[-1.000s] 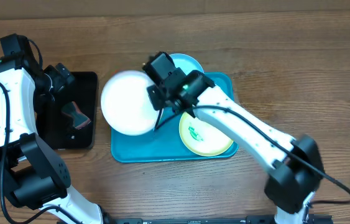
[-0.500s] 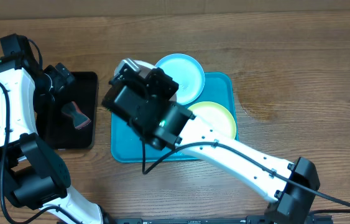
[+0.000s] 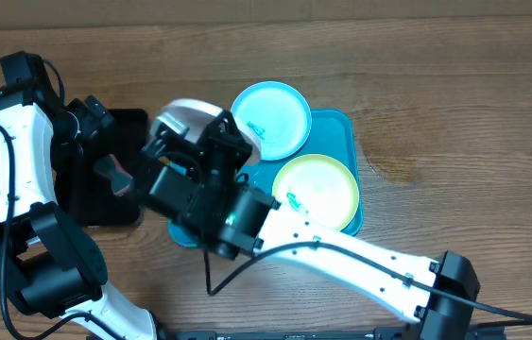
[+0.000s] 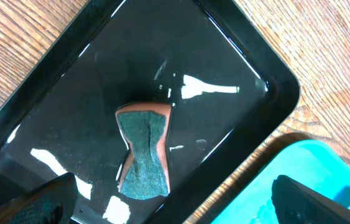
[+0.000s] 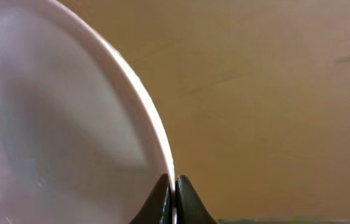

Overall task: Clean dirty plates on tray and stack at the side
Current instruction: 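Lift the white plate with the right gripper and carry it rightward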

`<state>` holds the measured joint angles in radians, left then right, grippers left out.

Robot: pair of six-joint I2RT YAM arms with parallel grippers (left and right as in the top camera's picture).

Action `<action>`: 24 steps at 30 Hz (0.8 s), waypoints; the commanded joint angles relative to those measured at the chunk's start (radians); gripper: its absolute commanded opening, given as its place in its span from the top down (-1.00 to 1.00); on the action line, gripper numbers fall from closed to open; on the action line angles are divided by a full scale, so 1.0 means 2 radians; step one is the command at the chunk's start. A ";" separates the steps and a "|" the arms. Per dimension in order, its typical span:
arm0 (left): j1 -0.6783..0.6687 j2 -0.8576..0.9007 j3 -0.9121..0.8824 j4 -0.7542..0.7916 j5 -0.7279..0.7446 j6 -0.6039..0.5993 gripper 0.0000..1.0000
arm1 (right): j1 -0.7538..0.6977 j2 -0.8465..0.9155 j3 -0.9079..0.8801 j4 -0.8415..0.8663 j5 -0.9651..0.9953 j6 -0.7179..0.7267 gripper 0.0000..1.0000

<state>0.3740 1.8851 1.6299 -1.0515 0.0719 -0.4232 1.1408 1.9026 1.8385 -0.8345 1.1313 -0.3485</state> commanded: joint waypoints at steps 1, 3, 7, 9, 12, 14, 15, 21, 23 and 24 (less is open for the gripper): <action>0.000 0.000 0.007 0.001 0.003 0.002 -1.00 | -0.074 -0.004 -0.001 -0.031 -0.192 0.190 0.92; 0.000 0.000 0.007 0.001 0.003 0.002 -1.00 | -0.140 -0.004 -0.008 -0.042 -0.294 0.270 0.92; 0.000 0.000 0.007 0.001 0.003 0.002 -1.00 | -0.283 0.002 -0.009 -0.062 -0.535 0.322 0.92; 0.000 0.000 0.007 0.001 0.003 0.002 -1.00 | -0.357 0.009 -0.009 -0.075 -0.651 0.322 0.92; 0.000 0.000 0.007 0.001 0.003 0.002 -1.00 | -0.453 0.026 -0.010 -0.117 -0.707 0.322 0.92; 0.000 0.000 0.007 0.001 0.003 0.002 -1.00 | -0.504 0.042 -0.011 -0.144 -0.703 0.311 0.92; 0.000 0.000 0.007 0.001 0.003 0.002 -1.00 | -0.523 0.050 -0.013 -0.150 -0.701 0.306 0.92; 0.000 0.000 0.007 0.001 0.003 0.002 -0.99 | -0.627 0.091 -0.041 -0.150 -0.689 0.292 0.92; 0.000 0.000 0.007 0.001 0.003 0.002 -1.00 | -0.655 0.097 -0.049 -0.142 -0.688 0.292 0.92; 0.000 0.000 0.007 0.001 0.003 0.002 -0.99 | -0.669 0.097 -0.054 -0.135 -0.688 0.292 0.92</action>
<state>0.3740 1.8851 1.6299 -1.0508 0.0719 -0.4232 -0.1383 2.0903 1.7500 -1.1259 -0.2081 0.2424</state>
